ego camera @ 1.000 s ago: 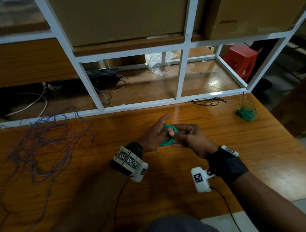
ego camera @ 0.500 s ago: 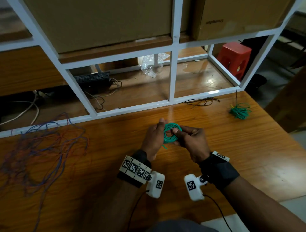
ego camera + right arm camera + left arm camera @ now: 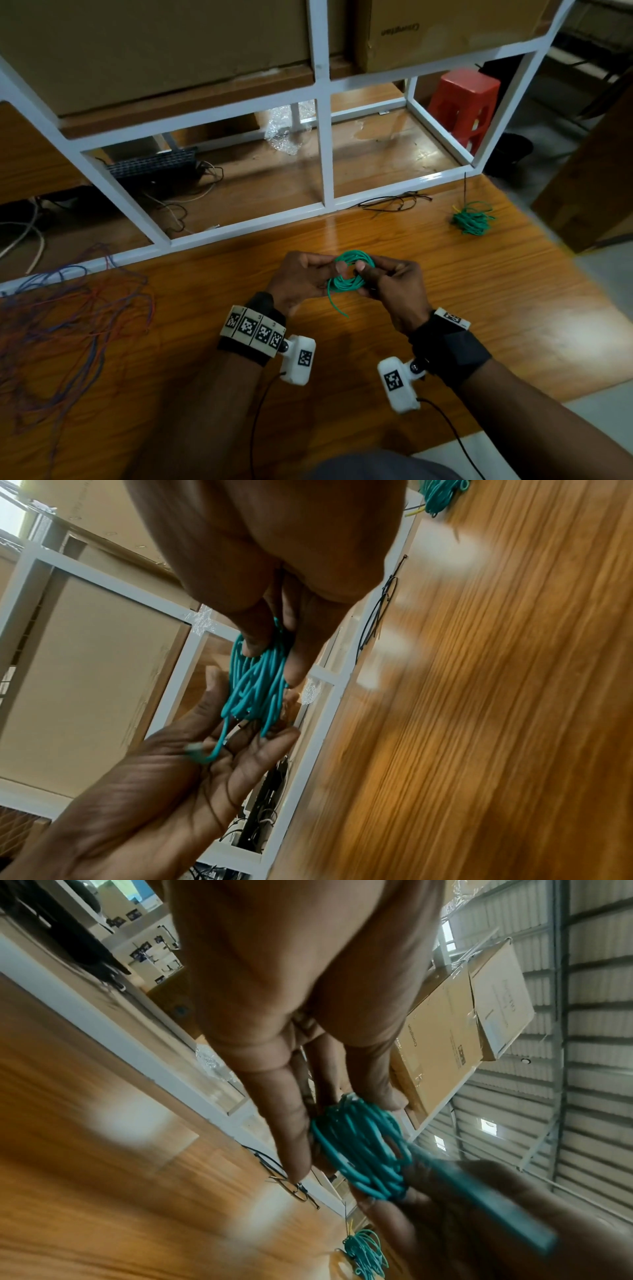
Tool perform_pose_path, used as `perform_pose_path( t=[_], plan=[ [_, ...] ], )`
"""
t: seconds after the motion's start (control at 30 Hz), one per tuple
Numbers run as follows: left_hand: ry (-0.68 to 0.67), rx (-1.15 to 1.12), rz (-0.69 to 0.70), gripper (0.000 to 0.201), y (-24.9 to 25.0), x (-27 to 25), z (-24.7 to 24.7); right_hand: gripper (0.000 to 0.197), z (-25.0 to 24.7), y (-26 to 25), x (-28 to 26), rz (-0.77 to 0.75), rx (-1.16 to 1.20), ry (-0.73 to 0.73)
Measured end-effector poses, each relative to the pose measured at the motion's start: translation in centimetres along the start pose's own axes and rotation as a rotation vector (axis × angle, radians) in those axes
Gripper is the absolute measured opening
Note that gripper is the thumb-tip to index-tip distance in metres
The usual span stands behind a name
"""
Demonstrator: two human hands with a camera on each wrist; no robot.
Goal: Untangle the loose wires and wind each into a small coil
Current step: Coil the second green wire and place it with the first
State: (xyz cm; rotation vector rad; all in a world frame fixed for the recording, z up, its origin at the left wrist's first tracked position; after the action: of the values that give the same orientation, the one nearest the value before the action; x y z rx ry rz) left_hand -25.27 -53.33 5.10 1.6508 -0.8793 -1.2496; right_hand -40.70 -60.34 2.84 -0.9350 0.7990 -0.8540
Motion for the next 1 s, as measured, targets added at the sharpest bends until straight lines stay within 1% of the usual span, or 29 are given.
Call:
perform_pose_path(
  t=[0.07, 0.17, 0.2, 0.23, 0.3, 0.33, 0.37, 0.43, 0.5, 0.57, 0.6, 0.7, 0.73, 0.77, 0.83, 0.9, 0.97, 1.0],
  plan=[
    [0.024, 0.01, -0.007, 0.03, -0.1, 0.6, 0.4, 0.009, -0.6, 0.0, 0.2, -0.005, -0.001, 0.0],
    [0.114, 0.121, 0.079, 0.03, 0.2, 1.9, 0.9, 0.012, -1.5, -0.3, 0.7, 0.016, -0.03, -0.056],
    [0.149, 0.185, 0.11, 0.029, 0.4, 2.3, 1.0, 0.017, -1.8, -0.7, 1.0, 0.013, -0.059, -0.105],
    [0.177, 0.243, 0.134, 0.027, 0.5, 2.7, 1.1, 0.027, -2.1, -1.0, 1.3, 0.013, -0.089, -0.154],
    [0.203, 0.329, 0.178, 0.022, 1.0, 3.4, 1.6, 0.054, -3.1, -1.9, 2.3, 0.018, -0.126, -0.221],
    [0.199, 0.365, 0.208, 0.021, 1.4, 3.7, 2.0, 0.061, -3.5, -2.4, 2.7, 0.004, -0.15, -0.25],
    [0.198, 0.409, 0.237, 0.02, 1.7, 4.0, 2.4, 0.062, -3.7, -3.1, 3.1, -0.028, -0.199, -0.279],
    [0.204, 0.466, 0.281, 0.02, 2.4, 4.8, 3.1, 0.049, -4.2, -4.1, 4.0, -0.119, -0.33, -0.314],
    [0.239, 0.419, 0.268, 0.022, 2.7, 5.6, 3.6, 0.035, -4.9, -4.5, 5.0, -0.155, -0.32, -0.276],
    [0.291, 0.329, 0.238, 0.02, 2.6, 6.2, 3.9, 0.032, -5.6, -4.1, 5.9, -0.121, -0.237, -0.214],
    [0.307, 0.308, 0.218, 0.018, 2.6, 6.5, 4.1, 0.032, -5.7, -3.8, 6.4, -0.097, -0.211, -0.208],
    [0.343, 0.298, 0.14, 0.005, 1.9, 7.8, 3.9, 0.036, -6.0, -3.3, 8.0, 0.013, -0.22, -0.259],
    [0.36, 0.292, 0.106, 0.006, 1.6, 8.2, 3.4, 0.037, -6.7, -3.5, 9.0, 0.057, -0.241, -0.257],
    [0.389, 0.268, 0.077, 0.009, 1.3, 8.6, 2.7, 0.034, -7.7, -4.0, 10.3, 0.092, -0.257, -0.229],
    [0.443, 0.198, 0.033, 0.005, 1.0, 9.3, 1.3, 0.018, -10.4, -5.5, 13.6, 0.09, -0.294, -0.118],
    [0.485, 0.203, 0.018, 0.017, 0.9, 10.2, 0.5, 0.004, -12.9, -7.2, 17.3, 0.045, -0.377, 0.027],
    [0.514, 0.196, -0.001, 0.023, 0.8, 10.9, 0.3, 0.01, -13.7, -8.2, 20.6, 0.014, -0.521, 0.11],
    [0.529, 0.2, 0.005, 0.022, 1.0, 11.3, 0.4, 0.013, -13.4, -8.6, 22.0, 0.006, -0.592, 0.114]
  ],
)
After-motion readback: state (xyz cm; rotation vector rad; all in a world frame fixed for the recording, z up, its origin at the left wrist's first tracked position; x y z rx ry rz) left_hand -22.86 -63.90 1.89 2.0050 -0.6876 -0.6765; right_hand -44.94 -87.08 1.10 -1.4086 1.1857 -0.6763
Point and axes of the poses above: each hand's wrist, its own x-axis towards the middle knuckle, its own z-axis out of the palm, y = z × x, the point moved 7 cm from there along x, towards the middle knuckle, and after that the axes turned 11 degrees about x, right-handed, at the moved point
